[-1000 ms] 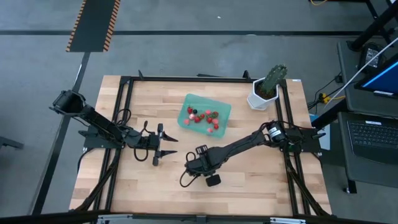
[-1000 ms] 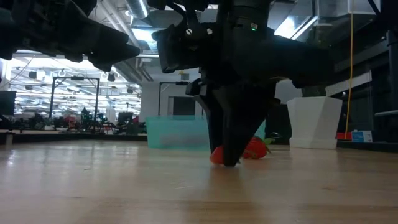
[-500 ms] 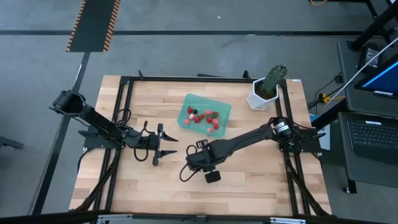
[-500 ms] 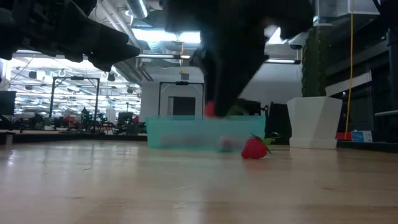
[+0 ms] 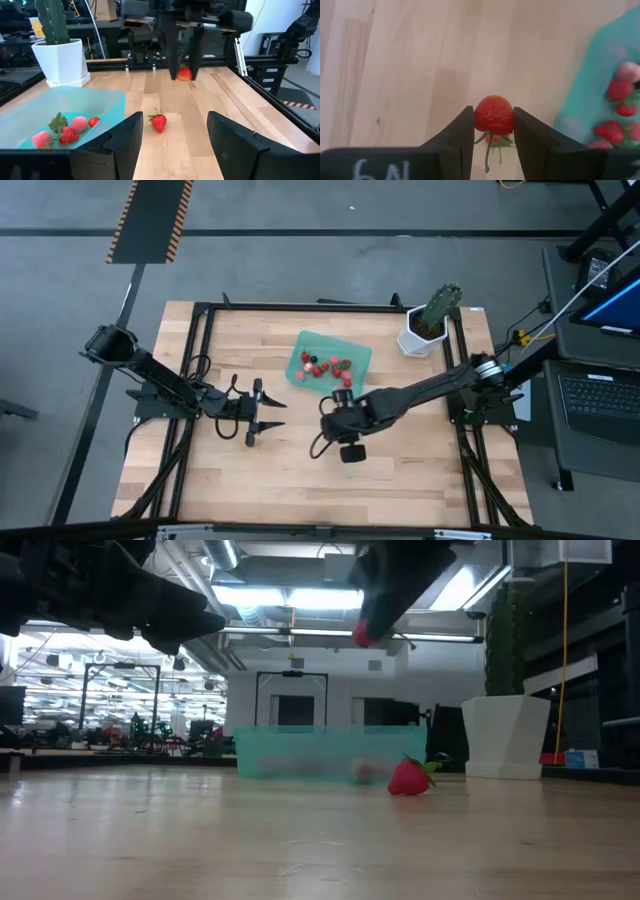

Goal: Pick and placing Produce into tupperware
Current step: Put the red strawberry into the light blue bin

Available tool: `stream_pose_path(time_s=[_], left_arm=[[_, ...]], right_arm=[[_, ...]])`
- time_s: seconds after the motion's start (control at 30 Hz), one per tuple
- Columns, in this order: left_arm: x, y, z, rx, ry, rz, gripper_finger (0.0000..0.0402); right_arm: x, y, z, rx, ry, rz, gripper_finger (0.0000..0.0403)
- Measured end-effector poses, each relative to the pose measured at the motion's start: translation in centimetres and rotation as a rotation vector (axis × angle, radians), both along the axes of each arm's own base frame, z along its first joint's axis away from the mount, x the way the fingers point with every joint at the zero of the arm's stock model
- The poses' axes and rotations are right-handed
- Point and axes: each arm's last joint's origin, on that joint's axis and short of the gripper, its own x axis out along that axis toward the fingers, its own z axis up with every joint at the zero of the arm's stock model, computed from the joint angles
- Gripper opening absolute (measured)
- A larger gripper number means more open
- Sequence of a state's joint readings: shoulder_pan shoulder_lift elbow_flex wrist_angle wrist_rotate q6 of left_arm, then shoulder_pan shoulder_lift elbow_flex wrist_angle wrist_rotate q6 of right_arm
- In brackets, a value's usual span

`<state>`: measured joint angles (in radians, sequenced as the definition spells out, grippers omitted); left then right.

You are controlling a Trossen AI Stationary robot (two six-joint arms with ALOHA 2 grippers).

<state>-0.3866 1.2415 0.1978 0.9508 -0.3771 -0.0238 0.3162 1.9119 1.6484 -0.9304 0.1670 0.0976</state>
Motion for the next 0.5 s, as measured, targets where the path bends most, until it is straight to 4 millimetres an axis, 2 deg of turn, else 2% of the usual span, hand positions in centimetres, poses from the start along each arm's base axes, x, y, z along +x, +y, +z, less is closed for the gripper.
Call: stream_pose_path(time_s=[0.13, 0.5], left_arm=[[0.0, 0.0, 0.0, 0.000, 0.000, 0.001, 0.0215], [0.0, 0.0, 0.0, 0.001, 0.000, 0.005, 0.0215]], right_arm=[[-2.1, -0.8, -0.1, 0.035, -0.124, -0.046, 0.0114], [-8.0, -2.9, -2.4, 0.091, -0.378, -0.117, 0.0114]])
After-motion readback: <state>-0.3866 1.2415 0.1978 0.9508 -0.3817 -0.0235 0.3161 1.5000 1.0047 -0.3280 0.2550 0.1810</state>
